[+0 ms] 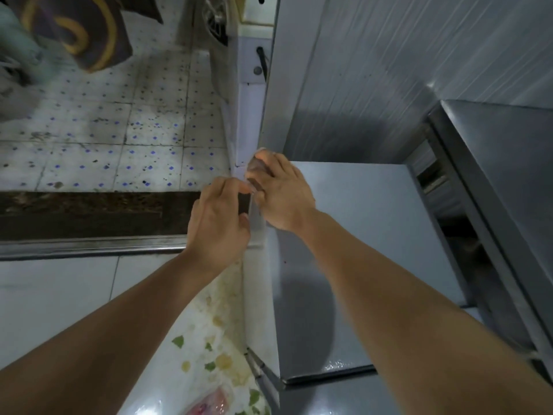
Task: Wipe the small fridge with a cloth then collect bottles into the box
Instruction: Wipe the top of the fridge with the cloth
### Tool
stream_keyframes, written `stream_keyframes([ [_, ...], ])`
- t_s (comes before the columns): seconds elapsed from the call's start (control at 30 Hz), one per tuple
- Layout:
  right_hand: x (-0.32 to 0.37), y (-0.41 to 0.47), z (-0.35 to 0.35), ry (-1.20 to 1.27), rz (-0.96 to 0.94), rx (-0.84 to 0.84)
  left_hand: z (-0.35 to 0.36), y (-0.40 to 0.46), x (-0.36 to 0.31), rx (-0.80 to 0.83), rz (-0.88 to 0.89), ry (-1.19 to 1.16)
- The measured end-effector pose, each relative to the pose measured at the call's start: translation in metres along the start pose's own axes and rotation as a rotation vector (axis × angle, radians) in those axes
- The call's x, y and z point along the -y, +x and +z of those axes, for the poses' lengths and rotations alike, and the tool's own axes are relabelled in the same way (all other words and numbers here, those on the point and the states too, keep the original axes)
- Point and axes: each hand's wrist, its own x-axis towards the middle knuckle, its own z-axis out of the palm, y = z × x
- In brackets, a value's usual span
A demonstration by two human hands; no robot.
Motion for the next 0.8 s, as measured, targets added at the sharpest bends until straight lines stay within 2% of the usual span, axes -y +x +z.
stream_keyframes([
  [0.13,0.011,-0.02,-0.005,-0.003,-0.043,-0.012,-0.009,-0.011,0.001,-0.005,0.003,-0.024],
  [0.27,0.032,-0.098,-0.001,-0.014,-0.147,-0.017,-0.017,-0.019,0.008,-0.004,0.0,-0.025],
  [0.4,0.015,-0.121,-0.002,0.003,-0.138,0.027,-0.012,-0.022,0.003,0.015,0.015,-0.033],
  [0.5,-0.016,-0.101,-0.003,-0.008,0.037,0.022,0.0,-0.027,-0.005,0.069,0.081,-0.002],
  [0.67,-0.12,-0.104,-0.011,-0.088,0.539,-0.033,0.02,-0.04,-0.019,0.131,0.173,-0.004],
  [0.73,-0.131,-0.113,-0.012,-0.078,0.696,-0.034,0.024,-0.042,-0.02,0.151,0.148,-0.016],
  [0.8,-0.108,-0.123,-0.009,-0.073,0.71,-0.066,0.027,-0.045,-0.02,0.167,0.129,-0.025],
])
